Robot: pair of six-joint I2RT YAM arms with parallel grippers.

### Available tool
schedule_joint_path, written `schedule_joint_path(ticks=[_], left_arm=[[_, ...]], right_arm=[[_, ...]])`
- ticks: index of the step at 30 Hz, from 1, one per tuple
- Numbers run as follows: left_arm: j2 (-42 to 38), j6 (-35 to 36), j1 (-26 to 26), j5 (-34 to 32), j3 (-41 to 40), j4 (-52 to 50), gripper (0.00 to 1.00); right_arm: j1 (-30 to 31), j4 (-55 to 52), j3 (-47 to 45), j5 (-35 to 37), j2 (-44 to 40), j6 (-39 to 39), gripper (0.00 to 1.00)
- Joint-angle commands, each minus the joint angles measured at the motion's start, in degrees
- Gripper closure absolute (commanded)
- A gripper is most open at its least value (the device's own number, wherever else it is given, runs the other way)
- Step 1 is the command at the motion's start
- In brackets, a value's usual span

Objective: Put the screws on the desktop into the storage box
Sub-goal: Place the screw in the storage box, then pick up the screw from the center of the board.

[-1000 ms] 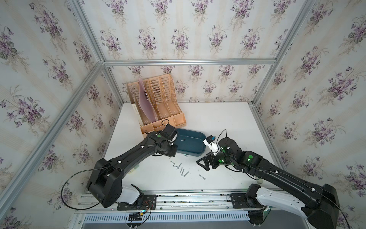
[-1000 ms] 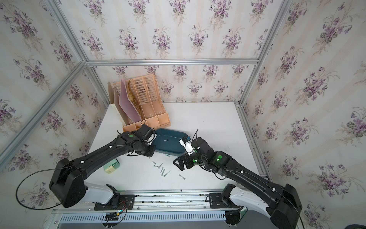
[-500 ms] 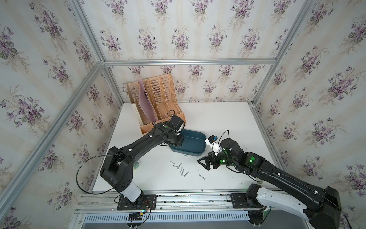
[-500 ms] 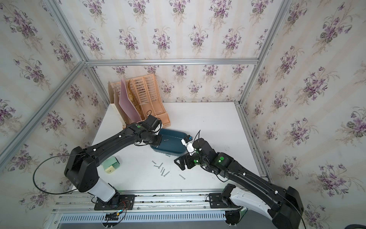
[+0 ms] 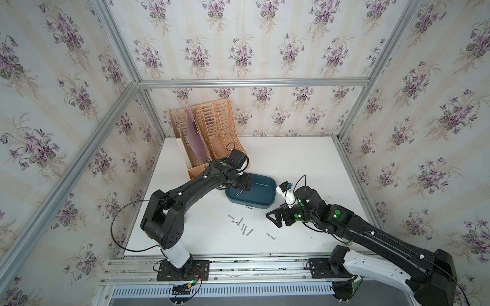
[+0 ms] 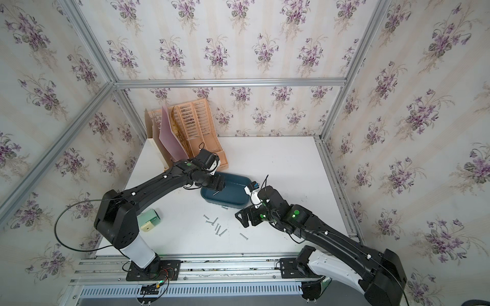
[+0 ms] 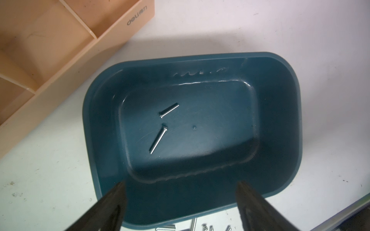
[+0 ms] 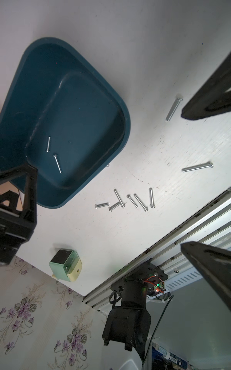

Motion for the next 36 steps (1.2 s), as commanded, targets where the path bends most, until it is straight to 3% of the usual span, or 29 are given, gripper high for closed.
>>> schedule_joint_path(ticks=[1, 9, 18, 29, 36], left_arm=[[-2.37, 1.44, 0.21, 2.05, -0.86, -1.36, 0.01], [-9.84, 3.62, 0.19, 12.18, -4.88, -5.78, 0.01], [-26.28, 2.5, 0.37, 20.26, -14.5, -7.36, 0.01], [-36.97, 0.0, 0.74, 19.96, -22.47, -9.68, 0.01], [-41.22, 0.33, 1.81, 18.44, -23.49, -12.83, 0.01]], right_arm=[[0.05, -0.91, 0.2, 1.2, 0.29, 0.08, 0.0], [0.18, -5.69, 0.22, 5.01, 0.66, 1.93, 0.01], [4.05, -10.64, 1.16, 11.83, 4.65, 5.55, 0.03], [7.63, -12.54, -1.17, 15.75, 8.11, 10.44, 0.12], [9.95, -10.74, -0.93, 17.82, 12.26, 10.18, 0.2]])
